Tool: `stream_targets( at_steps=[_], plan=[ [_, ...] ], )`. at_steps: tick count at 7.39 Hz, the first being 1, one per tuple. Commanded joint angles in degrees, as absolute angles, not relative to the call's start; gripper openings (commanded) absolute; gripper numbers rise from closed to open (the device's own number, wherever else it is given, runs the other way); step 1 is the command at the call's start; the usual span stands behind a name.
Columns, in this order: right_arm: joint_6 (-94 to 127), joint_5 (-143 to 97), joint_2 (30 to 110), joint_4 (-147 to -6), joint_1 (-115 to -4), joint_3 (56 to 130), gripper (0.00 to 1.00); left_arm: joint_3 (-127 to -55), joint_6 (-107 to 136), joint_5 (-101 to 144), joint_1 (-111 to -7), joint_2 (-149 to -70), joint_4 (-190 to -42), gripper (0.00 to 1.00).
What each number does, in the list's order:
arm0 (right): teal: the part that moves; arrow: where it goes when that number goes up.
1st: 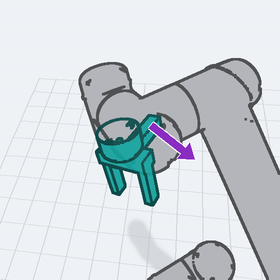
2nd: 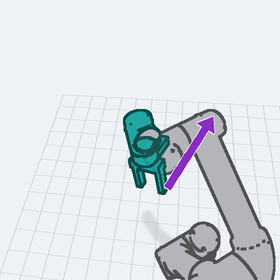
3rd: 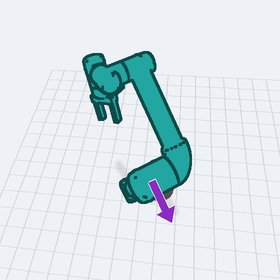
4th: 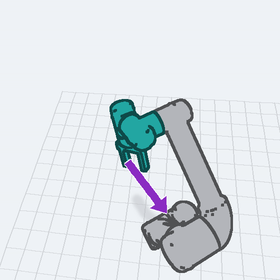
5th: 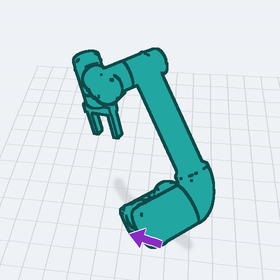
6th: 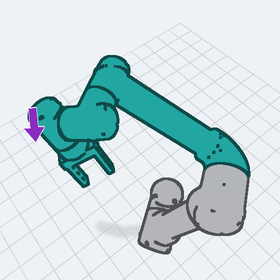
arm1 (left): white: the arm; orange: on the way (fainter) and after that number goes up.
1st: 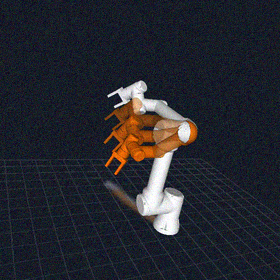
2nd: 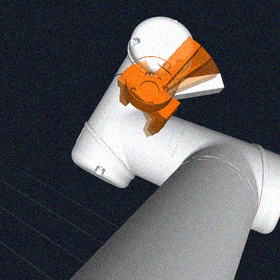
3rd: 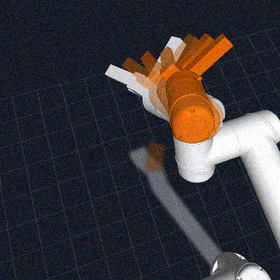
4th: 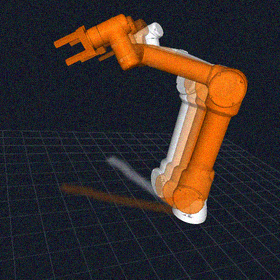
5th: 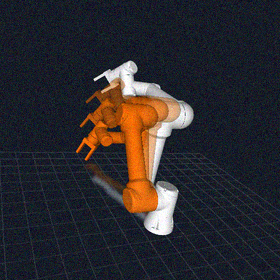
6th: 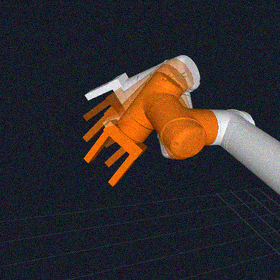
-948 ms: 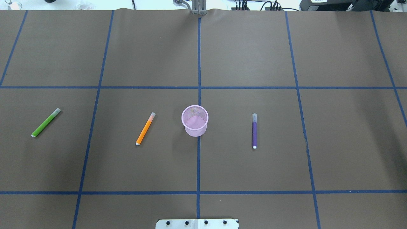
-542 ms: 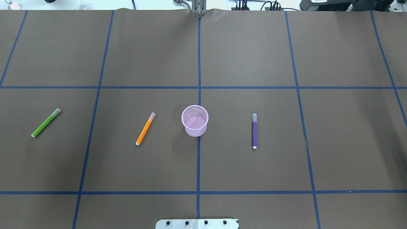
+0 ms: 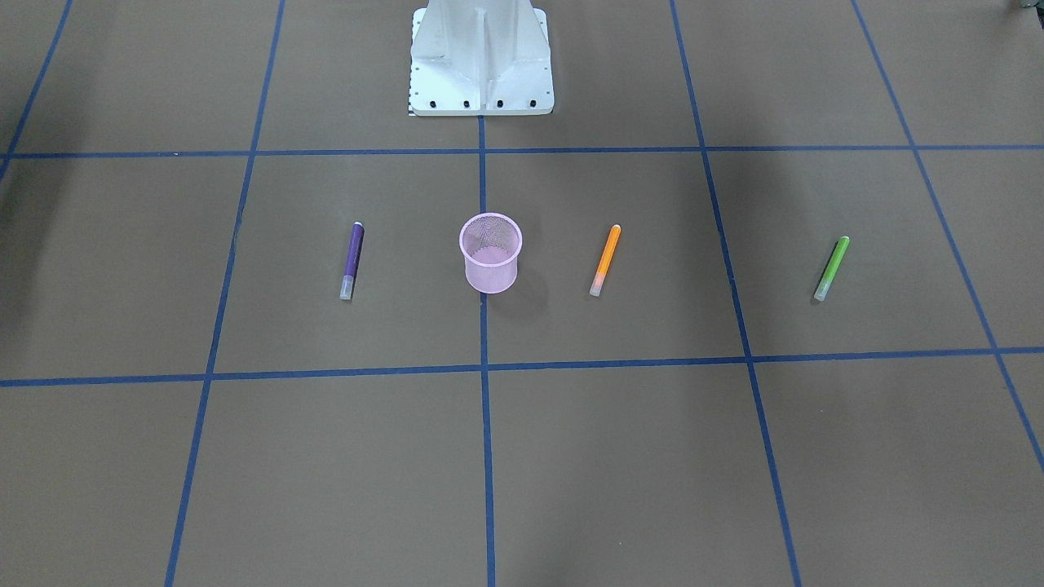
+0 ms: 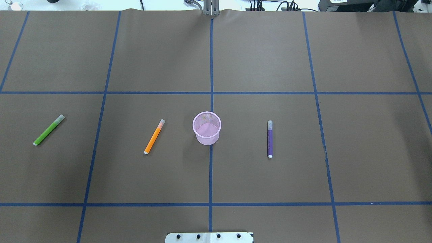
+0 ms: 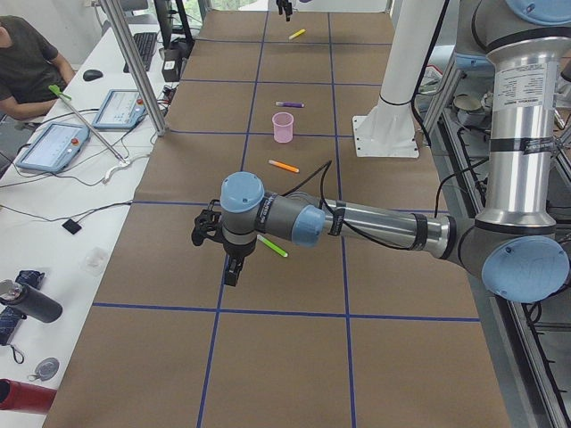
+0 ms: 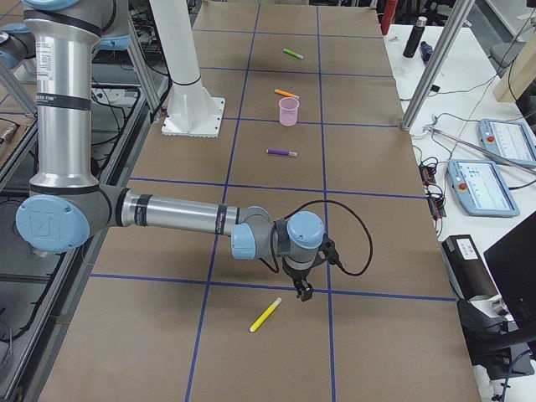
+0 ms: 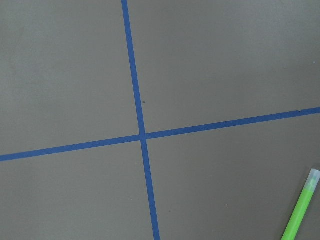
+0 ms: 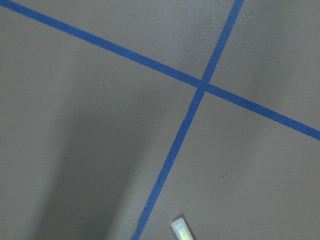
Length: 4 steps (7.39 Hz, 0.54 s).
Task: Collect pens into pen holder
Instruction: 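Grasp the yellow highlighter with the right gripper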
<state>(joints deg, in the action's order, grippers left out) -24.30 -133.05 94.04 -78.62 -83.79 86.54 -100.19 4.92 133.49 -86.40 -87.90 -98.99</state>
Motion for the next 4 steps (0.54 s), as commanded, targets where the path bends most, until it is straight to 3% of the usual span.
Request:
stream_targets(
  at_steps=[1, 4],
  plan=[
    [-33.6, -133.1, 94.2, -78.4, -83.7, 83.0, 0.97, -100.0, 5.2, 133.5, -86.3, -87.7, -100.7, 1.0],
    [-35.1, -131.7, 94.4, -78.0, -80.1, 81.2, 0.92, -100.0, 5.2, 133.5, -86.3, -87.4, -100.8, 1.0]
  ],
)
